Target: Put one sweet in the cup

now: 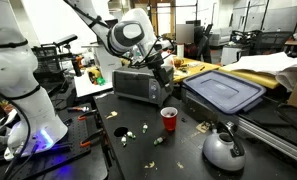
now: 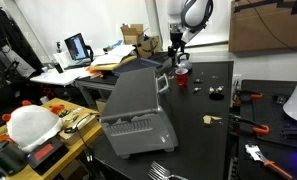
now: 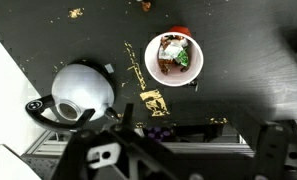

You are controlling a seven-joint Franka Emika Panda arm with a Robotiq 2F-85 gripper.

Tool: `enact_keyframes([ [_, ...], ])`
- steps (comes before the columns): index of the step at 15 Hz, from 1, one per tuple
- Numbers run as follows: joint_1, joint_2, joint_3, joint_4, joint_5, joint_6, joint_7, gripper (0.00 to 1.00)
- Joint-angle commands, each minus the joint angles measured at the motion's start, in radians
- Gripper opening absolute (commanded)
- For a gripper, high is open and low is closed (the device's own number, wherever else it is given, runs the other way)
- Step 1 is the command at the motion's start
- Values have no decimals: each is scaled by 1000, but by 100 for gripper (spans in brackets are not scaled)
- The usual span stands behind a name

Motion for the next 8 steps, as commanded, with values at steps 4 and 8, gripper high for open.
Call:
enact_keyframes([
  [4, -53, -183, 82, -87, 103, -125, -52, 100],
  [8, -74, -271, 120, -112, 173, -200, -92, 100],
])
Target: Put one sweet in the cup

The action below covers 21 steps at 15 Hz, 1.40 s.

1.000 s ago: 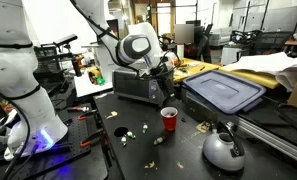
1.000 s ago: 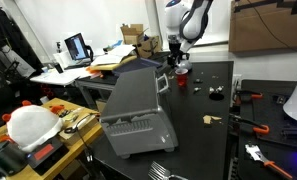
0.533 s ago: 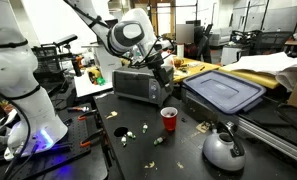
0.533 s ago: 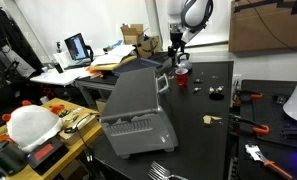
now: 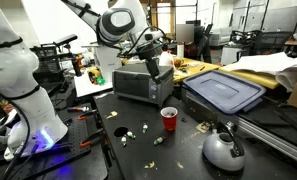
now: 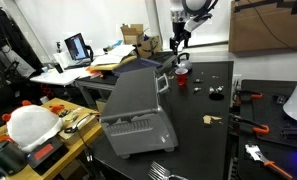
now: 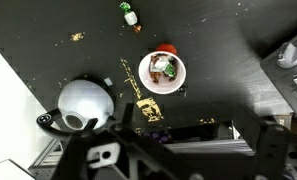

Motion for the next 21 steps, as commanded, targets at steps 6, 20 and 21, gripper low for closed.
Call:
enact_keyframes([
  [6, -34, -207, 67, -57, 151, -176, -122, 100],
  [20, 7, -361, 101, -47, 354, -472, -274, 100],
  [21, 13, -364, 104, -47, 365, -487, -279, 100],
])
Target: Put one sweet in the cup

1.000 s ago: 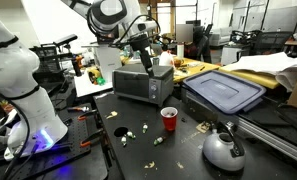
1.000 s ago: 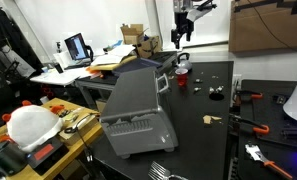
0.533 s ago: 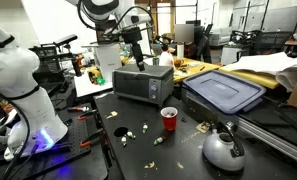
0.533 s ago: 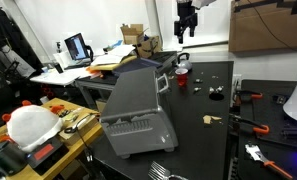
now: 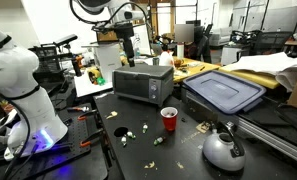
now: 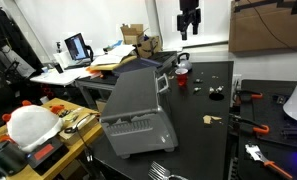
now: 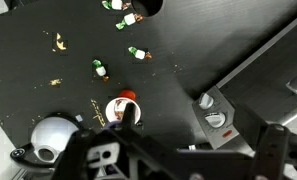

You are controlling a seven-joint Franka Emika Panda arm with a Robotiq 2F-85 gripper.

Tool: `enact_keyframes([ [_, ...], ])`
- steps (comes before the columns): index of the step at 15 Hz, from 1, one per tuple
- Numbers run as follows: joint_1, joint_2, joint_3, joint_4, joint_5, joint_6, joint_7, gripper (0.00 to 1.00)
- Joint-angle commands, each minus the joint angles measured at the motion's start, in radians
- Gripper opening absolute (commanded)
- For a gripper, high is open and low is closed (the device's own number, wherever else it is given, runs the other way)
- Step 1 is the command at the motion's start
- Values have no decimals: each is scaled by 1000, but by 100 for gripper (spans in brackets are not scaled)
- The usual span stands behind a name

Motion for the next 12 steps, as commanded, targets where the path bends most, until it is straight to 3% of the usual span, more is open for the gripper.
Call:
enact_keyframes([
  [1, 17, -41, 14, -7, 46, -72, -34, 100],
  [5, 33, -44, 28, -8, 67, -115, -42, 100],
  [12, 24, -14, 39, 1, 48, -89, -22, 100],
])
